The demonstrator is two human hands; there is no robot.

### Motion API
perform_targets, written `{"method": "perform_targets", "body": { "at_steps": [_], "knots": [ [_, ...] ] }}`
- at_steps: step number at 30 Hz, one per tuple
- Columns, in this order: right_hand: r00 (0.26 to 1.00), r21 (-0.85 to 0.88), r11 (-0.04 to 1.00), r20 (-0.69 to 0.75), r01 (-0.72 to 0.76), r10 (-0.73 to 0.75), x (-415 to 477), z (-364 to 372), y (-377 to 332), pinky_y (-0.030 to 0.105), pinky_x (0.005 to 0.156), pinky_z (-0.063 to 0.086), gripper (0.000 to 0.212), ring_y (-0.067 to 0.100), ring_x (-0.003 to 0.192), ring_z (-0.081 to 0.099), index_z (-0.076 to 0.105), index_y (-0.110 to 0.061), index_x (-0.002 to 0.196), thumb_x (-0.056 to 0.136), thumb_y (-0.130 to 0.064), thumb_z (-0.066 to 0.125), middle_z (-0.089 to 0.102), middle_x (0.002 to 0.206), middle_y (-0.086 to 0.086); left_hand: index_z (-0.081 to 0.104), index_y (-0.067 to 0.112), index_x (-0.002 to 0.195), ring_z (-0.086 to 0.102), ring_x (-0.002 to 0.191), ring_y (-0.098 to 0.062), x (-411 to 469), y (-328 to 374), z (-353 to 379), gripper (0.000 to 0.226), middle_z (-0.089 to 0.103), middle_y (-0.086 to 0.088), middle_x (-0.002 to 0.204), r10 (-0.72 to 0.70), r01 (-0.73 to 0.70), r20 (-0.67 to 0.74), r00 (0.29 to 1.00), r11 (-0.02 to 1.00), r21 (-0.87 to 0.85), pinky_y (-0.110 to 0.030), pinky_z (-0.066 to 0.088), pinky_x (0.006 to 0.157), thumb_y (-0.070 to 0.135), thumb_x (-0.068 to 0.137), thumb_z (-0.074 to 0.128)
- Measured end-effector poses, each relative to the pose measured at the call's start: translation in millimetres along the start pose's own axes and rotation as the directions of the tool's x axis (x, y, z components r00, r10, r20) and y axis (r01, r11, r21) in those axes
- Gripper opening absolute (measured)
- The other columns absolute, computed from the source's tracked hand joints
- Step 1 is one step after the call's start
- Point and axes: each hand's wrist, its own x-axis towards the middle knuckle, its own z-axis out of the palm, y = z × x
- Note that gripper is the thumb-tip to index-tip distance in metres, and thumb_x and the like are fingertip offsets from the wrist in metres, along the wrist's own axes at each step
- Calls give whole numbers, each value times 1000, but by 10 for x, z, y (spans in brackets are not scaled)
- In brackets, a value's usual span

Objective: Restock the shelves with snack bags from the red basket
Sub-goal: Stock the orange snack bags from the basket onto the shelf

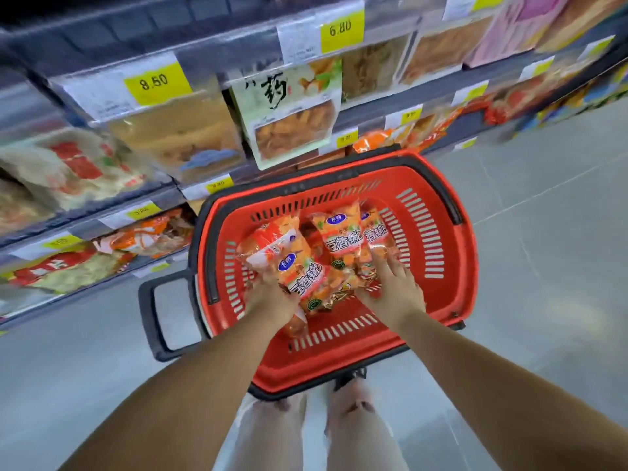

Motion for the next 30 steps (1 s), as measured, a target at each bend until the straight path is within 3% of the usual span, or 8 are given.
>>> {"method": "perform_targets", "body": {
  "at_steps": [4,7,9,14,19,23,26,30],
  "knots": [
    [999,0,1000,32,16,-16,542,255,138,44,108,30,81,28,143,17,7,-30,151,89,-50,55,12,159,2,17,16,150,46,127,-33,439,71,414,83,42,-15,143,-220,213,-19,975,958,-191,-39,38,103,35,85,66],
    [1000,83,996,2,6,-6,918,536,222,46,106,35,75,32,140,24,15,-22,151,91,-44,54,20,156,8,9,12,149,51,122,-39,765,138,776,95,39,-20,143,-434,407,52,900,789,-459,-40,44,100,42,82,69],
    [999,189,982,-48,-17,27,1162,732,285,45,104,34,69,34,135,31,24,-14,147,90,-39,56,32,148,13,8,10,150,41,130,-39,967,193,1035,106,33,-19,148,-525,462,42,850,704,-540,-47,40,104,51,76,72],
    [994,247,969,-99,-19,45,1735,1091,447,45,102,34,71,33,129,37,27,-13,144,87,-38,62,38,140,14,0,16,151,27,138,-39,1352,297,1444,114,18,-19,154,-611,488,-39,791,668,-562,-50,29,109,66,73,66],
    [995,78,997,-98,-13,20,2159,1263,351,47,97,37,98,33,128,38,28,-7,140,73,-71,59,39,139,15,22,15,133,45,118,-42,1515,148,1467,81,38,-18,136,-681,444,-87,727,564,-697,-43,38,83,51,77,69],
    [997,-35,997,18,-73,74,2309,1404,85,47,99,36,125,33,134,28,12,-4,145,59,-83,59,23,147,16,26,22,130,47,116,-37,1423,81,1458,82,44,-11,129,-685,392,-136,716,556,-733,-44,43,88,54,69,73],
    [994,-42,993,5,-108,108,2380,1443,7,46,96,38,119,32,130,33,19,-4,140,60,-77,66,28,144,16,28,23,128,48,116,-33,1373,81,1431,84,46,-8,127,-679,365,-146,719,548,-753,-51,43,96,55,66,76],
    [996,106,990,13,-92,91,2331,1300,126,42,92,43,101,33,124,44,27,-7,136,64,-60,76,41,137,14,31,22,128,52,110,-31,1228,100,1353,85,50,-7,124,-659,296,-169,733,532,-793,-45,46,92,52,64,79]
  ]
}}
